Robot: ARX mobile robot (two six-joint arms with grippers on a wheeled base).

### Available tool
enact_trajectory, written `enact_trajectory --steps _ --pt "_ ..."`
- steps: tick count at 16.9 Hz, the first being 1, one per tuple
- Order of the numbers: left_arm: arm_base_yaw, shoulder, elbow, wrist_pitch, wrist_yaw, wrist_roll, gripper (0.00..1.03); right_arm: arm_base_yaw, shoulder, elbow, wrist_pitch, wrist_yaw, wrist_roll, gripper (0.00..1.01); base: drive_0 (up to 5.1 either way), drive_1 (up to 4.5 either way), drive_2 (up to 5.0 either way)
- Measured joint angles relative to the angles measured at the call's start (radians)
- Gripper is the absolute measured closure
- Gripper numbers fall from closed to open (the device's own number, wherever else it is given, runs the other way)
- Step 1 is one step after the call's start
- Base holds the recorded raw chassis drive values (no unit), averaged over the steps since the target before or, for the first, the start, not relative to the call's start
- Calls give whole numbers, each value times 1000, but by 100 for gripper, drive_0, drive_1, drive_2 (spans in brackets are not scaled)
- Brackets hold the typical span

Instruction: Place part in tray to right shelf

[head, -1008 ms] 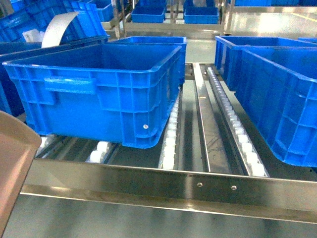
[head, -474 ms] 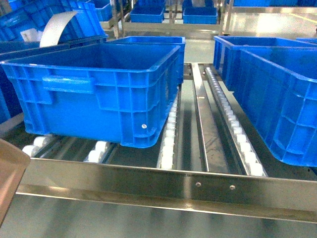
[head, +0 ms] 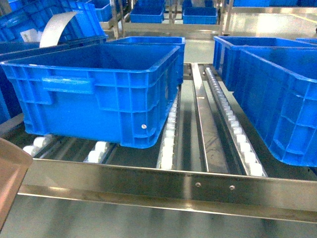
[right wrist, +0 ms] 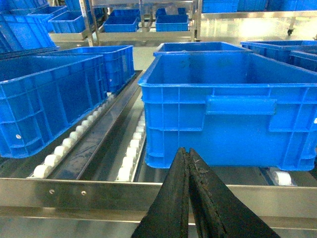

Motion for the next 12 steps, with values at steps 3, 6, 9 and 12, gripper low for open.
enact_trajectory --steps 3,6,9,12 --pt "0 0 0 0 0 0 87 0 0 0 0 0 0 99 0 0 0" --pt "0 0 0 0 0 0 87 0 0 0 0 0 0 71 0 0 0" --pt "0 0 0 0 0 0 87 0 0 0 0 0 0 45 0 0 0" --pt "0 0 0 0 0 0 87 0 0 0 0 0 0 5 0 0 0"
